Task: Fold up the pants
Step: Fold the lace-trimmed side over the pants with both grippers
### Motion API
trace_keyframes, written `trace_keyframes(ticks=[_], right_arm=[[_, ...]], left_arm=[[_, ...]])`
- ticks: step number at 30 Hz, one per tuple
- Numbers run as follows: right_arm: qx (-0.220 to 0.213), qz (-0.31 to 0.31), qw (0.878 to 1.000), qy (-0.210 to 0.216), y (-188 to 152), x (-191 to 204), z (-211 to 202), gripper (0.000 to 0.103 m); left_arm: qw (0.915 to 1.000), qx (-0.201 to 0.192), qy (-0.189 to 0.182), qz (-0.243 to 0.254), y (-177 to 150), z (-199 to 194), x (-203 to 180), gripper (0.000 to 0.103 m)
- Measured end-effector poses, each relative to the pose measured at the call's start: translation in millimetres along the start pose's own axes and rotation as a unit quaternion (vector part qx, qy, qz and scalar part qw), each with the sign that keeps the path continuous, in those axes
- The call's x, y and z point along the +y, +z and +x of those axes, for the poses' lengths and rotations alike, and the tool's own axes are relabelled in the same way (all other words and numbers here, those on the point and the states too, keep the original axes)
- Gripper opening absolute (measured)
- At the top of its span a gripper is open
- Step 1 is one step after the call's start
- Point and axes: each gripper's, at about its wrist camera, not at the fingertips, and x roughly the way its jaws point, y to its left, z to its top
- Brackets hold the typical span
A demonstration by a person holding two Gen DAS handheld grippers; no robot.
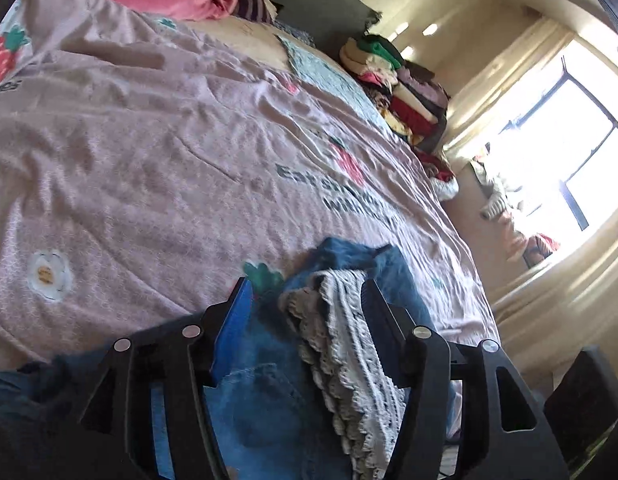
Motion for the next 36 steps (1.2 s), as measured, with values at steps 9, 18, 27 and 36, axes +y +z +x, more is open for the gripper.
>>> trace_keyframes(ticks=[9, 18, 27, 36], right_arm=[[0.005, 0.049, 0.997, -0.059, -26, -44, -18, 0.044], [0.035, 0.045, 0.996, -0.075, -36, -45, 8, 0.048], [0.058, 0.045, 0.994, -0.075, -39, -45, 19, 0.053], [0.022, 0.049, 0.996, -0.077, -32, -45, -7, 0.055]], left_arm=[[0.9979, 0.059, 0.025, 0.011, 1, 48, -11, 0.060], [0.9957, 0.025, 0.048, 0.075, 22, 43, -47, 0.019], [0.9932, 0.042, 0.091, 0.059, 8, 46, -18, 0.041], [0.9898, -0.003, 0.105, 0.096, -17, -10, -39, 0.051]])
